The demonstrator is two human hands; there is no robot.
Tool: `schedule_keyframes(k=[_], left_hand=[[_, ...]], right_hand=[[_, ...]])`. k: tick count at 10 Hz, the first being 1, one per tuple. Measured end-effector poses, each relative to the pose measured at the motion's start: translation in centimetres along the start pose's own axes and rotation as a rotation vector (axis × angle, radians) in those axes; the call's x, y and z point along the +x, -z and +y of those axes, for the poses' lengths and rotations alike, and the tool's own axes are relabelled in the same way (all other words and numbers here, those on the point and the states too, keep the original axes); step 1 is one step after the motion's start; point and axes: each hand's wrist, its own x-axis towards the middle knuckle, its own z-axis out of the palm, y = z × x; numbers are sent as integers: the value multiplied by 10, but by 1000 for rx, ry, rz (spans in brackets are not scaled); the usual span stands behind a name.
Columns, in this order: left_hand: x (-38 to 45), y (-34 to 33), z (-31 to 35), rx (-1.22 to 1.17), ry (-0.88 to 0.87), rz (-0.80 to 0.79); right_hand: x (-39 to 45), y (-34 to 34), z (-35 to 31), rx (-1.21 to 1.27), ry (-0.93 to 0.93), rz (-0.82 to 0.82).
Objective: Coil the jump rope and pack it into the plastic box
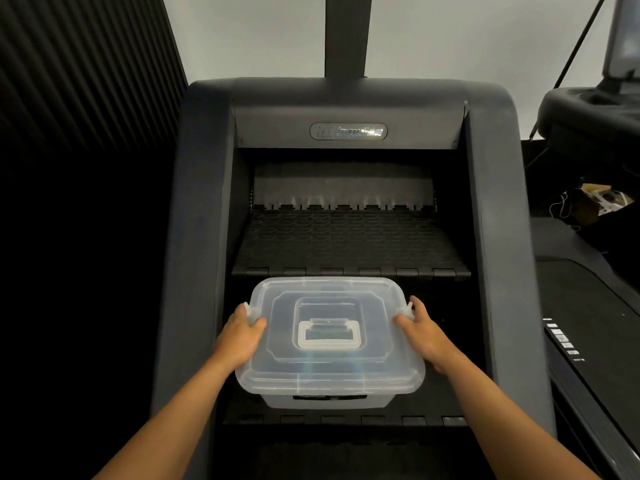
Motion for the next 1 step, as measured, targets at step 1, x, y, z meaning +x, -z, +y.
schedule_keyframes(k=[1], left_hand=[[3,4,8,271,-52,79]], right_hand=[[6,2,-8,-260,79,111]])
